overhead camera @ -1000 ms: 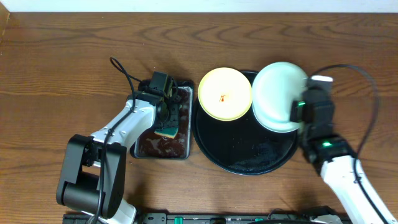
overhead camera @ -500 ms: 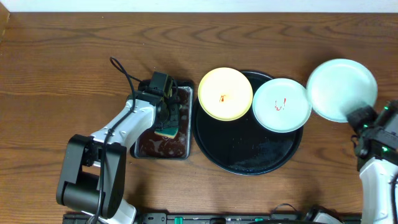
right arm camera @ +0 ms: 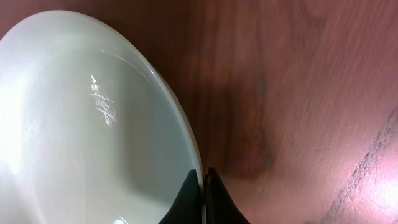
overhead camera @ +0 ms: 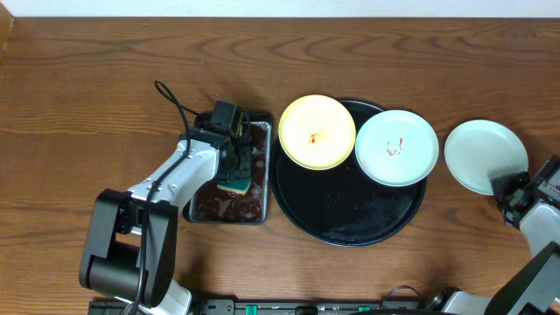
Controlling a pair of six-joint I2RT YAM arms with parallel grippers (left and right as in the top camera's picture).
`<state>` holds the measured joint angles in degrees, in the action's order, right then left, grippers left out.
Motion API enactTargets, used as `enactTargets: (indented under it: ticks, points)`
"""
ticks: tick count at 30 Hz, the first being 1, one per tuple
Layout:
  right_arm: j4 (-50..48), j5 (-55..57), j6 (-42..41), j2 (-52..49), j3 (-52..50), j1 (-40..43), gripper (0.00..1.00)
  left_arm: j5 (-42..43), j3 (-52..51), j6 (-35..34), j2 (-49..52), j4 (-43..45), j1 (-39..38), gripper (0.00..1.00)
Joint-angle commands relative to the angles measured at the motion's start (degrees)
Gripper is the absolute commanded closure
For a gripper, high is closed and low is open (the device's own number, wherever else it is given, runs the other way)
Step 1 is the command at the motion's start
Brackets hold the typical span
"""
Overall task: Clean dirty plates on tray and stack at the side
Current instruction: 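Carry the pale green plate right and set it beside the tray, then grasp the light blue plate rim with the right gripper and pull it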
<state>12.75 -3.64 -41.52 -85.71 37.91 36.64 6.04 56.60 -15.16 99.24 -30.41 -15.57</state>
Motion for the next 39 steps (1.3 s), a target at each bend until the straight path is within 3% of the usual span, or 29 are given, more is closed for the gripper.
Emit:
enactTargets:
  ticks: [1, 3, 6, 14, 24, 30, 39]
  points:
    - [-0.6, 0.3, -0.4, -1.4, 0.7, 0.3, 0.92, -0.2, -1.0, 0.1, 0.8, -0.1, 0.0, 0.45]
    - [-1.2, -1.1, 0.7, -1.4, 0.7, 0.3, 0.67, -0.2, -1.0, 0.1, 0.8, -0.1, 0.0, 0.45]
    - [-4.4, -7.7, 6.2, -1.2, 0.7, 0.1, 0.53, -0.2, -1.0, 0.1, 0.8, -0.1, 0.0, 0.45]
    - [-11.2, -26.7, 22.8, -0.8, 0.7, -5.4, 0.53, -0.2, -1.0, 0.1, 0.8, -0.1, 0.0, 0.45]
    - [-12.3, -26.2, 35.3, -0.8, 0.7, -16.3, 0.41, -0.2, -1.0, 0.1, 0.8, -0.2, 0.0, 0.44]
    - [-10.8, -19.6, 36.3, -1.3, 0.7, -19.6, 0.40, -0.2, -1.0, 0.1, 0.8, -0.2, 0.0, 0.45]
    - [-10.9, -18.7, 36.3, -4.3, 0.7, -22.1, 0.47, -0.2, -1.0, 0.1, 0.8, -0.2, 0.0, 0.45]
